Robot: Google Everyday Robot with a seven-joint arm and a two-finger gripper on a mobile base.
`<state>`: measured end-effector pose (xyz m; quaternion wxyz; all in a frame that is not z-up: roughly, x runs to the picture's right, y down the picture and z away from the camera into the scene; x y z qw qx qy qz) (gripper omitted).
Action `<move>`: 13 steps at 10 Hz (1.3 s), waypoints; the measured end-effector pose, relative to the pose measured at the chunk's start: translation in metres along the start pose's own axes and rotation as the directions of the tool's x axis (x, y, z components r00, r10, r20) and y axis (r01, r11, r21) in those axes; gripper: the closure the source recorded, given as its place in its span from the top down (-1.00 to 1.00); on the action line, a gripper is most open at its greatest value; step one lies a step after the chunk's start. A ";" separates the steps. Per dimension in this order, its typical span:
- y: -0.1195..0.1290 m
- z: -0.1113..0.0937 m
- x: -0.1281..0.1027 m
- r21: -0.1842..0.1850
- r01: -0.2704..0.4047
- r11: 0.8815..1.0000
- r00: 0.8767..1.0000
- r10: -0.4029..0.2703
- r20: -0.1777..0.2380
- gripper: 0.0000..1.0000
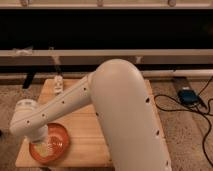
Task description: Drag the ceramic bowl in a circle
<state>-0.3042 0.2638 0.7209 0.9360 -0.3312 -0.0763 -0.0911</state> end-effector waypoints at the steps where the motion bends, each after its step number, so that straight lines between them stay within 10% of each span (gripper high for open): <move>1: -0.003 0.008 0.004 -0.013 -0.008 1.000 1.000 0.008 0.001 0.60; 13: -0.037 0.015 0.102 -0.024 -0.203 0.979 0.979 0.202 -0.040 0.60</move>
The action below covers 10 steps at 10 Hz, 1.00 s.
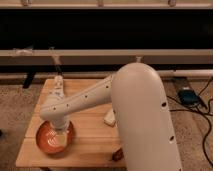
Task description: Drag the ceramic bowl in a circle
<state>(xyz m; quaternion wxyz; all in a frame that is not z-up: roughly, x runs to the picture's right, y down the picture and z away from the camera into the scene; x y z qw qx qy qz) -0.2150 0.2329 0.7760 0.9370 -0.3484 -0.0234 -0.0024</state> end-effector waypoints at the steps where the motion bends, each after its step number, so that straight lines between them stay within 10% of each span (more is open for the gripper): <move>1: -0.005 -0.002 0.011 0.007 -0.014 1.000 1.000 0.014 -0.014 0.60; 10: -0.036 -0.014 0.070 0.029 -0.065 0.997 0.989 0.068 -0.132 0.60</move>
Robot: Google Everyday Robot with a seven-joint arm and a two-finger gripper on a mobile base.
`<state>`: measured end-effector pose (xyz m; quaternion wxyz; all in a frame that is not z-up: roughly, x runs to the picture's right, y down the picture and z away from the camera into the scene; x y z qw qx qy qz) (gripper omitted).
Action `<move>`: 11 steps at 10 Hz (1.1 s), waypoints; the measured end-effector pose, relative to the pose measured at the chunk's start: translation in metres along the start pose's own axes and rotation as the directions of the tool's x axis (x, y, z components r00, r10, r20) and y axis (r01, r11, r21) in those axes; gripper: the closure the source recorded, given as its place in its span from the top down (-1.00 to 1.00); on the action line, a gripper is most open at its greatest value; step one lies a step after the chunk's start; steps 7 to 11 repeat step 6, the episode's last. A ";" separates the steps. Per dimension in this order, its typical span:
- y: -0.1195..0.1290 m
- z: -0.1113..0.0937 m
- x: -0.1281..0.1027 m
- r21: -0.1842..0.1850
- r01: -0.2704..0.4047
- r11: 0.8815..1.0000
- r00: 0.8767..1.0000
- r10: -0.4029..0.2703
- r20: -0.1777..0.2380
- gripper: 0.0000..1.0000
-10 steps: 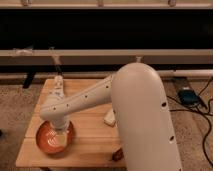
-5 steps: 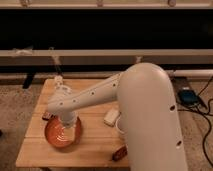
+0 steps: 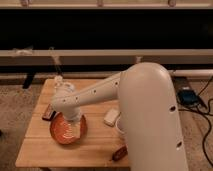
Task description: Drag the ceramic bowl in a circle
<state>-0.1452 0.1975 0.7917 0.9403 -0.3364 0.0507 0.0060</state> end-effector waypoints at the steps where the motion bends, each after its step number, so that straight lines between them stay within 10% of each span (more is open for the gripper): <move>1: -0.002 -0.002 0.012 0.005 -0.009 1.000 1.000 0.009 -0.013 0.60; 6: 0.005 -0.056 0.012 0.086 -0.005 0.996 0.990 -0.007 0.140 0.60; 11: 0.005 -0.056 0.012 0.086 -0.005 0.996 0.990 -0.007 0.140 0.60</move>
